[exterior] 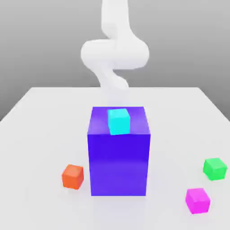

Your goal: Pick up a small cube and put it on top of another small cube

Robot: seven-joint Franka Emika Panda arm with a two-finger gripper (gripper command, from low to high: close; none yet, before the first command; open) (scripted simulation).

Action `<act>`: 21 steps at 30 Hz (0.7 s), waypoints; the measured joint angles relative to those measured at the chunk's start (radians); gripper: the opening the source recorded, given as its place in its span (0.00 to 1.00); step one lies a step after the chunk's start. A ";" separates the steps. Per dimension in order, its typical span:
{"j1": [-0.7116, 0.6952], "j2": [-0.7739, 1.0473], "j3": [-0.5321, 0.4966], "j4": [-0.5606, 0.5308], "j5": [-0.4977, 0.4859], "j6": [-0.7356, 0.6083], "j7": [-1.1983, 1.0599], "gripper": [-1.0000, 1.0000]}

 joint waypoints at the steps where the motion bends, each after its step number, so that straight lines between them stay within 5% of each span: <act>1: -0.003 0.039 0.019 -0.006 -0.007 0.015 0.018 0.50; 21: 0.062 0.767 0.283 -0.116 -0.208 0.290 0.404 0.50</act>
